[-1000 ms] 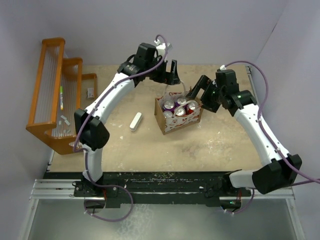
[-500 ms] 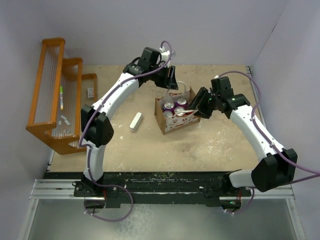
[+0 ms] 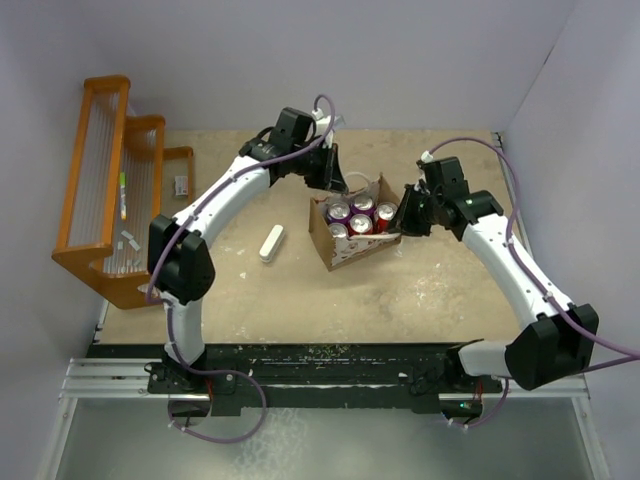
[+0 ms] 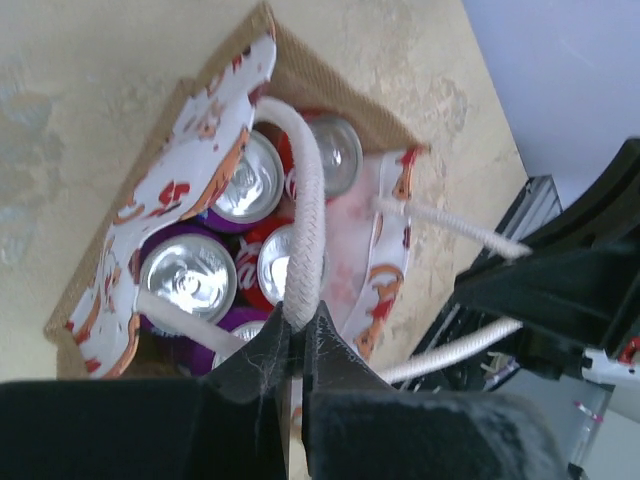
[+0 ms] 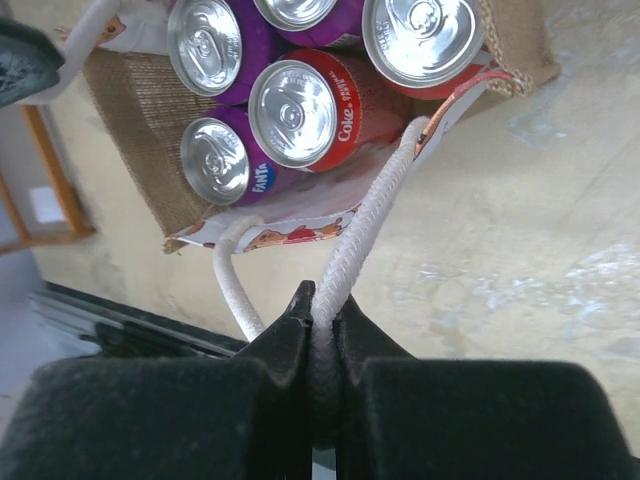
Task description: Take the beverage out of the canvas bag
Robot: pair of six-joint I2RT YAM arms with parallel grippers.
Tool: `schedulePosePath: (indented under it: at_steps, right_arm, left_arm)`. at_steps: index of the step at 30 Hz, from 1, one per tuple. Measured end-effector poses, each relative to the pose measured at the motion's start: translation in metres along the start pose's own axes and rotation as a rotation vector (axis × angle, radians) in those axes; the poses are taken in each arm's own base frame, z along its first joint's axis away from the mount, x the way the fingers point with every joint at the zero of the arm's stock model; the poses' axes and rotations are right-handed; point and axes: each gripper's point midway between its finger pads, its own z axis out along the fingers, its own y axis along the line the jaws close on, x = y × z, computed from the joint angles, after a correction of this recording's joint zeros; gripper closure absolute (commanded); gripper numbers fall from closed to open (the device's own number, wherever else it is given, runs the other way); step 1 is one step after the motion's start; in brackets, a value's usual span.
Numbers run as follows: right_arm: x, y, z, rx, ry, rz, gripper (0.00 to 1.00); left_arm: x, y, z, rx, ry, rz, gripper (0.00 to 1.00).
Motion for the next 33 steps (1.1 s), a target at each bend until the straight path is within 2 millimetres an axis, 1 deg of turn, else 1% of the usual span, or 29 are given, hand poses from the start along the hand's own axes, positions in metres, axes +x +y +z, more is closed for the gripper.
schedulePosePath:
  at_steps: [4, 7, 11, 16, 18, 20, 21, 25, 26, 28, 30, 31, 32, 33]
  right_arm:
    - [0.003, -0.009, -0.008, 0.024, -0.002, -0.113, 1.0]
    - [0.011, -0.02, -0.019, 0.05, 0.002, -0.172, 1.0]
    - [0.025, -0.038, -0.039, 0.11, -0.001, -0.224, 1.0]
    - [0.031, -0.059, -0.059, 0.201, -0.034, -0.238, 1.0]
    - [0.032, -0.064, -0.063, 0.227, -0.041, -0.235, 1.0]
    - [0.031, -0.068, -0.064, 0.249, -0.045, -0.231, 1.0]
    - [0.03, -0.068, -0.063, 0.255, -0.047, -0.229, 1.0]
    - [0.026, -0.07, -0.062, 0.279, -0.045, -0.222, 1.0]
    - [0.026, -0.07, -0.062, 0.278, -0.045, -0.222, 0.99]
    - [0.026, -0.07, -0.062, 0.276, -0.045, -0.222, 0.99]
    - [0.027, -0.069, -0.063, 0.272, -0.046, -0.222, 0.99]
    - [0.027, -0.069, -0.063, 0.27, -0.044, -0.222, 0.98]
    - [0.027, -0.068, -0.063, 0.267, -0.043, -0.222, 0.98]
    - [0.027, -0.068, -0.063, 0.265, -0.043, -0.222, 0.98]
  left_arm:
    - [0.02, -0.007, -0.02, -0.003, 0.009, -0.046, 1.0]
    - [0.033, -0.014, -0.036, -0.005, 0.007, -0.087, 1.0]
    - [0.049, -0.022, -0.055, -0.004, 0.003, -0.143, 1.0]
    - [0.076, -0.025, -0.071, -0.016, 0.031, -0.203, 1.0]
    - [0.087, -0.023, -0.072, -0.027, 0.057, -0.223, 0.96]
    - [0.093, -0.022, -0.072, -0.035, 0.078, -0.231, 0.92]
    - [0.095, -0.021, -0.072, -0.038, 0.083, -0.229, 0.85]
    - [0.094, -0.018, -0.069, -0.043, 0.085, -0.206, 0.68]
    - [0.093, -0.017, -0.068, -0.044, 0.083, -0.202, 0.62]
    - [0.091, -0.014, -0.065, -0.044, 0.081, -0.191, 0.54]
    - [0.09, -0.012, -0.061, -0.043, 0.08, -0.183, 0.52]
    - [0.089, -0.011, -0.059, -0.042, 0.08, -0.181, 0.53]
    - [0.089, -0.01, -0.057, -0.04, 0.081, -0.18, 0.57]
    - [0.087, -0.008, -0.054, -0.04, 0.084, -0.18, 0.67]
